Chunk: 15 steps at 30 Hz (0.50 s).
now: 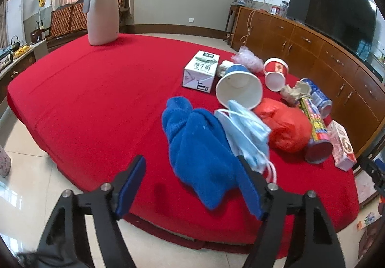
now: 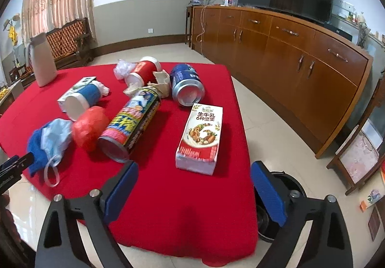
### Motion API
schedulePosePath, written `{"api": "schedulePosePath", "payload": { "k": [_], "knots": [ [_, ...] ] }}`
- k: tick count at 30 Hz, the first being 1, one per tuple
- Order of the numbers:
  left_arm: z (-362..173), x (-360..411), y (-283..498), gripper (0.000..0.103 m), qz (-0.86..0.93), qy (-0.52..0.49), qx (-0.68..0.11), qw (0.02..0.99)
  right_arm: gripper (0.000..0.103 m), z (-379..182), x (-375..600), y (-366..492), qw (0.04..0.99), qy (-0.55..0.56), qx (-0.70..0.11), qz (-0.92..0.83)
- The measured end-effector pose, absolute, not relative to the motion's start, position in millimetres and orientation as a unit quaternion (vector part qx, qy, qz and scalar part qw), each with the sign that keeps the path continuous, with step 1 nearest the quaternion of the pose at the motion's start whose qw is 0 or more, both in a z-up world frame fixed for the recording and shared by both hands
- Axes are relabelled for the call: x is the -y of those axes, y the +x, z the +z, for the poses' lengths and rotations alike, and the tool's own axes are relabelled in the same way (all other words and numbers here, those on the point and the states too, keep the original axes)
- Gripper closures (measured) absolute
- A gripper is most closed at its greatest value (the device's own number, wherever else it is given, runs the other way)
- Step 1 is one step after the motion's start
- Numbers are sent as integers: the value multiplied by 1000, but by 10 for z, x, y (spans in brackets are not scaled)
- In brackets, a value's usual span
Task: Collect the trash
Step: 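Grasp the blue towel with the left tool while the right tool grasps the milk carton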
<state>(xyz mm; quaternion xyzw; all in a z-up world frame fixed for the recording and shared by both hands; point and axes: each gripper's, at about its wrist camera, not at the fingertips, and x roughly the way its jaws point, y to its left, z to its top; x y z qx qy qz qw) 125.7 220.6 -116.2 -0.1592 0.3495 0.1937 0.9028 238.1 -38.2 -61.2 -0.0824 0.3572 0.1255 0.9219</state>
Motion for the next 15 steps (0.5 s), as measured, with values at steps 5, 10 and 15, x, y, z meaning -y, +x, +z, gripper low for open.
{"api": "schedulePosePath", "payload": {
  "k": [5, 10, 15],
  "knots": [
    [-1224, -2333, 1386, 36, 192, -163, -349, 903, 15, -791, 303, 2705, 915, -86, -377, 116],
    [-1286, -2392, 1486, 49, 180, -171, -352, 902, 23, -953, 277, 2933, 906, -82, -400, 110],
    [-1270, -2384, 1519, 64, 168, -164, -345, 909, 48, -1040, 282, 3005, 899, -79, -415, 116]
  ]
}}
